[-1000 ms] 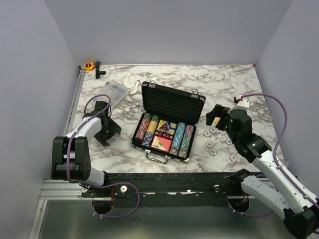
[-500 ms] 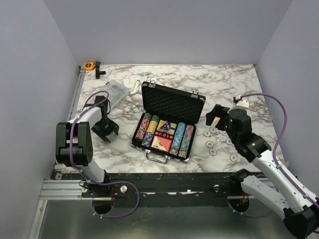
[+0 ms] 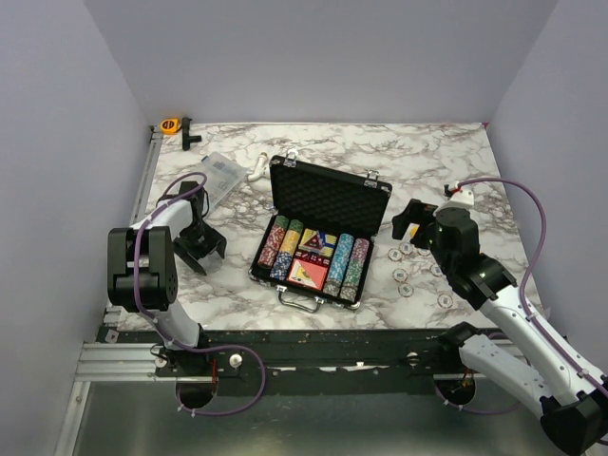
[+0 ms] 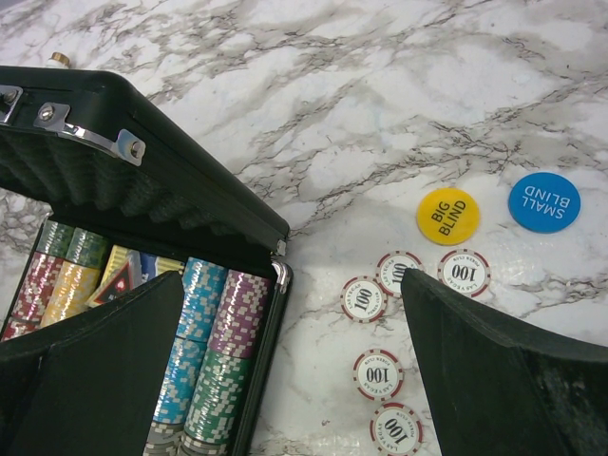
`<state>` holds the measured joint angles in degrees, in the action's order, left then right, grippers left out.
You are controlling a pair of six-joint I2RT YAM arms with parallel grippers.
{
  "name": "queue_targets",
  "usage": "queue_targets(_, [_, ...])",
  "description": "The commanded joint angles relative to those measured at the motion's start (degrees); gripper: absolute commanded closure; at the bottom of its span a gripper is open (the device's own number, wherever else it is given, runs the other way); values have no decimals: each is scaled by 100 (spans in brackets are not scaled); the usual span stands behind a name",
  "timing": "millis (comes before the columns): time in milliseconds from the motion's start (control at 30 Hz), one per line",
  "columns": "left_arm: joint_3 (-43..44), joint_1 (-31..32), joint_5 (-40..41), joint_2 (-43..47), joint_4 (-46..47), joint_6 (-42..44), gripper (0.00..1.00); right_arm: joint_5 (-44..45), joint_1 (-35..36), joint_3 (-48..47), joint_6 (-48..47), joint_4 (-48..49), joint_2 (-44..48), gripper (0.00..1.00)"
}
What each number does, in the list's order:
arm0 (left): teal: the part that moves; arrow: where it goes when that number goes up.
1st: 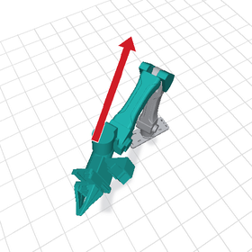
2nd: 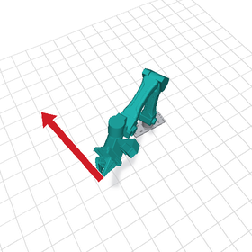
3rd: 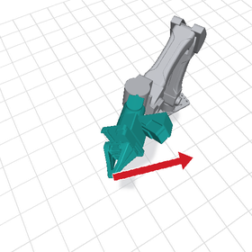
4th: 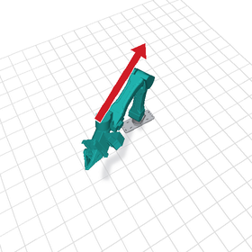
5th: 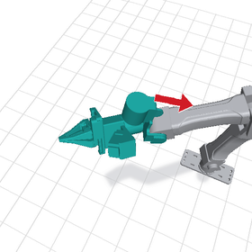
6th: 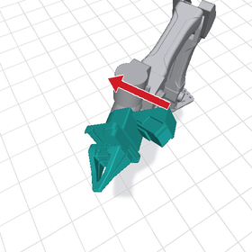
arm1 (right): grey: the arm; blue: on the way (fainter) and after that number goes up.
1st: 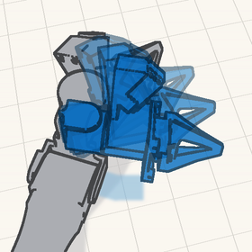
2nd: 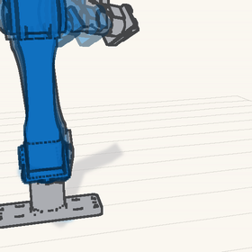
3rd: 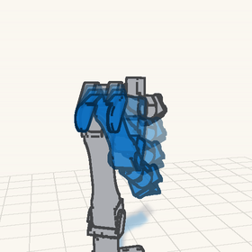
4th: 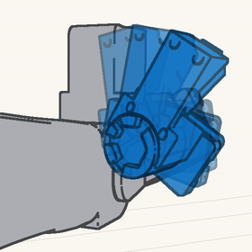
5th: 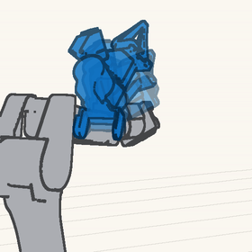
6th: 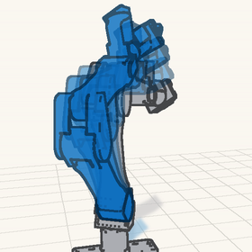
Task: Pack up texas hold em set
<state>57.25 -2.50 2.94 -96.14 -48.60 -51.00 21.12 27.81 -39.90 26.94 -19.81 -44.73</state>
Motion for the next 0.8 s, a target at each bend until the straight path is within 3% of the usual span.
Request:
queue_targets(0, [-95, -74, 127, -151, 28, 82, 40, 91, 24, 6, -65, -31, -4, 0])
queue_targets(267, [-124, -75, 334, -129, 79, 196, 52, 108, 26, -11, -64, -14, -41, 0])
queue_targets(467, [-62, -38, 449, 450, 122, 503, 63, 112, 22, 22, -54, -5, -19, 0])
queue_targets(633, [105, 202, 634, 1213, 100, 978, 64, 93, 19, 1, -54, 30, -68, 0])
queue_targets(767, [-42, 576, 290, 1845, 417, 1493, 64, 96, 24, -23, -69, 48, -97, 0])
